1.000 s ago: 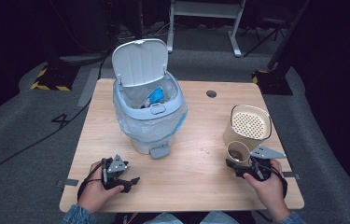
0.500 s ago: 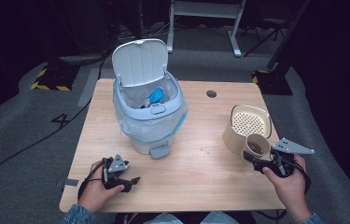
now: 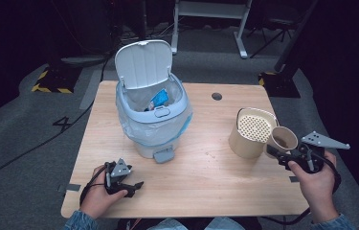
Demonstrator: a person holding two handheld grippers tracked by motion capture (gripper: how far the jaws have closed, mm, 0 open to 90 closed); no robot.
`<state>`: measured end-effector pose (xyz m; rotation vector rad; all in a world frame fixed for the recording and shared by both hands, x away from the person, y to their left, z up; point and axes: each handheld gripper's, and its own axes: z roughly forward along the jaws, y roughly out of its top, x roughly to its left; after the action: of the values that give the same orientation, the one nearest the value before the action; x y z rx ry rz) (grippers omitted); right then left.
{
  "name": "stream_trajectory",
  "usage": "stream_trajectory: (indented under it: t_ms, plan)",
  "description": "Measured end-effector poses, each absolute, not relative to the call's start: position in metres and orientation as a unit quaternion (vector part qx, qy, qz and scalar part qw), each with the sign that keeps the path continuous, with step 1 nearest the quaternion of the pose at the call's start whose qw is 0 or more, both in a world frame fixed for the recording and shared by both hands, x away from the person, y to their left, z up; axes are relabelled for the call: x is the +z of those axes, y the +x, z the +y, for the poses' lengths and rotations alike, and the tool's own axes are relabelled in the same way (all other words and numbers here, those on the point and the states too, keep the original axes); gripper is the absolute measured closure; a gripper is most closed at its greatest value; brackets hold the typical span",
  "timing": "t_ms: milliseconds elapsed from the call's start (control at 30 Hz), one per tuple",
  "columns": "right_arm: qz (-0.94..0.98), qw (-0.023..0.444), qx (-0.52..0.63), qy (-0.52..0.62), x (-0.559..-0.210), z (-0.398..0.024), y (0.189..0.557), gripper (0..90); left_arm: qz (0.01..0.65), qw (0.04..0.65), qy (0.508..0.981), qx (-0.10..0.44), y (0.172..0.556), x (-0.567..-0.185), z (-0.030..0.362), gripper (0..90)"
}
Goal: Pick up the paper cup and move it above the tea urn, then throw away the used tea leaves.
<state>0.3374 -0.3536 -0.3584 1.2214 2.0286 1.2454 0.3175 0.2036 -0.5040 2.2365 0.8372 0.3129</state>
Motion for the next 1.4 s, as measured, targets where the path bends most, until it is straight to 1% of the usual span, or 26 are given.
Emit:
stream_trajectory:
  t_ms: [600,933,967,1400]
  plan:
    - [0.716,0.258,0.441,0.476,-0.328,-0.38,0.367,31.5,0.325,0.358,0.867,0.122,0.317,-0.504,0.203,22.8]
    - [0.711,0.265,0.429,0.489,-0.326,-0.391,0.385,31.2,0.324,0.358,0.867,0.122,0.317,-0.504,0.203,22.9]
    - [0.712,0.272,0.422,0.49,-0.327,-0.393,0.39,31.1,0.324,0.358,0.867,0.123,0.317,-0.504,0.203,22.9]
    - [0.736,0.291,0.367,0.489,-0.335,-0.392,0.413,31.1,0.325,0.357,0.867,0.123,0.317,-0.504,0.203,22.9]
